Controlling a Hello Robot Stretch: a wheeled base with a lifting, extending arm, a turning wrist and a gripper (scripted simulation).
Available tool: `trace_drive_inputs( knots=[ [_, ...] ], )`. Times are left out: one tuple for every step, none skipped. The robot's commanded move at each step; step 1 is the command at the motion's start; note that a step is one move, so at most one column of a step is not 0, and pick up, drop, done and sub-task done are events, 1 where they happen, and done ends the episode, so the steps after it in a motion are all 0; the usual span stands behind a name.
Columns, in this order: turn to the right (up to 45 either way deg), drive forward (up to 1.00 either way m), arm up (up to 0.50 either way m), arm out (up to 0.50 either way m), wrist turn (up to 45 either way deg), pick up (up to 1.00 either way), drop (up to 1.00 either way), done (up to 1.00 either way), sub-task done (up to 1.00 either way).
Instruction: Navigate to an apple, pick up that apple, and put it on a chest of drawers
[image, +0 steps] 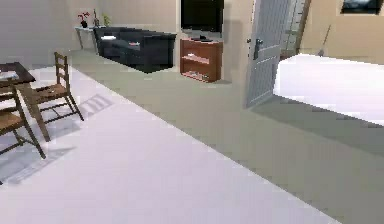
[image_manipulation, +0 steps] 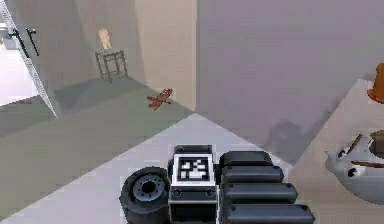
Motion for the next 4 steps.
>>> trace_drive_inputs(
  knots=[
    [-42.0,0.00,0.00,0.00,0.0,0.00,0.00,0.00,0.00],
    [0.0,0.10,0.00,0.00,0.0,0.00,0.00,0.00,0.00],
    [45.0,0.00,0.00,0.00,0.0,0.00,0.00,0.00,0.00],
    [30.0,0.00,0.00,0.00,0.0,0.00,0.00,0.00,0.00]
  ],
)
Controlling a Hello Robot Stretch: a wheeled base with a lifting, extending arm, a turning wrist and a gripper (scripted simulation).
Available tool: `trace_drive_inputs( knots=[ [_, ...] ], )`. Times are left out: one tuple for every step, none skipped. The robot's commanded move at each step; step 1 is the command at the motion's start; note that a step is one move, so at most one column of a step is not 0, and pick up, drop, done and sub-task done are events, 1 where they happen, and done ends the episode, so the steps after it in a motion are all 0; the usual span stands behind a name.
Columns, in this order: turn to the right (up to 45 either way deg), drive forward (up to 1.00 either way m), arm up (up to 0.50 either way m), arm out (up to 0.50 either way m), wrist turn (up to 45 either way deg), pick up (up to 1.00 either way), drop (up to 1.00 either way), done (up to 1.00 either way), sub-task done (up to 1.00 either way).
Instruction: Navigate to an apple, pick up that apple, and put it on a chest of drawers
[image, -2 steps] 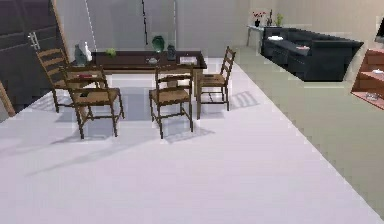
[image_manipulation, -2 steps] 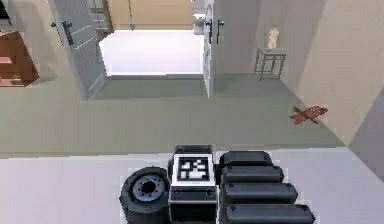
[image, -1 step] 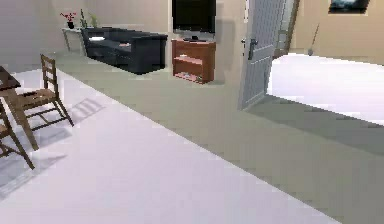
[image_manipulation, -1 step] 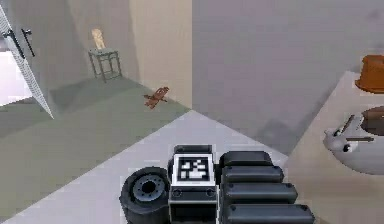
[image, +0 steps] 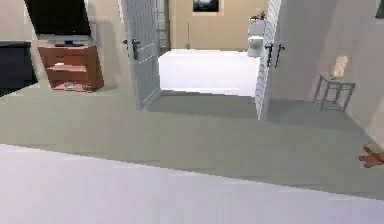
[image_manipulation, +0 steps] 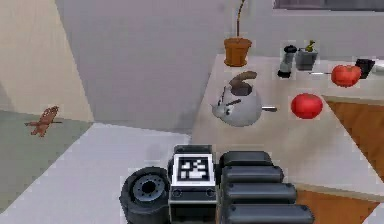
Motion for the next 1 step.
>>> trace_drive_inputs(
  knots=[
    [0.0,1.00,0.00,0.00,0.0,0.00,0.00,0.00,0.00]
  ],
)
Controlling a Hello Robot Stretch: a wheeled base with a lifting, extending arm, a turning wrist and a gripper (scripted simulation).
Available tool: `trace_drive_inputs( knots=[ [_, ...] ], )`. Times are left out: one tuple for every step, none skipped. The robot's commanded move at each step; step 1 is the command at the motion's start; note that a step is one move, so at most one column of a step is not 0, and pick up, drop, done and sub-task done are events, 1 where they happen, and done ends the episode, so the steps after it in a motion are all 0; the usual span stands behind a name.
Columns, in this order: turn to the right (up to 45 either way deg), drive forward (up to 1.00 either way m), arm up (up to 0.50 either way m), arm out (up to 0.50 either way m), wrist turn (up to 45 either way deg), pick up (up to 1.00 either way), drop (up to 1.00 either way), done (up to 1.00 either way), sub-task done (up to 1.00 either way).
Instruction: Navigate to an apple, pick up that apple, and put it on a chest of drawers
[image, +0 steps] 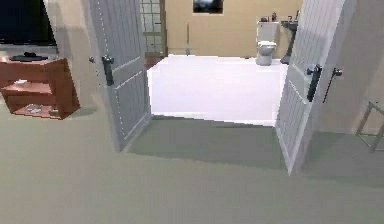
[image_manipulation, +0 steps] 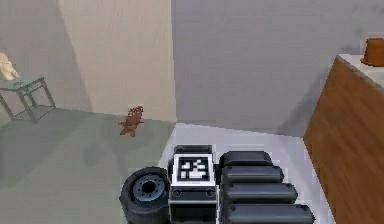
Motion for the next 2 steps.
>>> trace_drive_inputs(
  knots=[
    [0.0,1.00,0.00,0.00,0.0,0.00,0.00,0.00,0.00],
    [0.0,1.00,0.00,0.00,0.0,0.00,0.00,0.00,0.00]
  ],
)
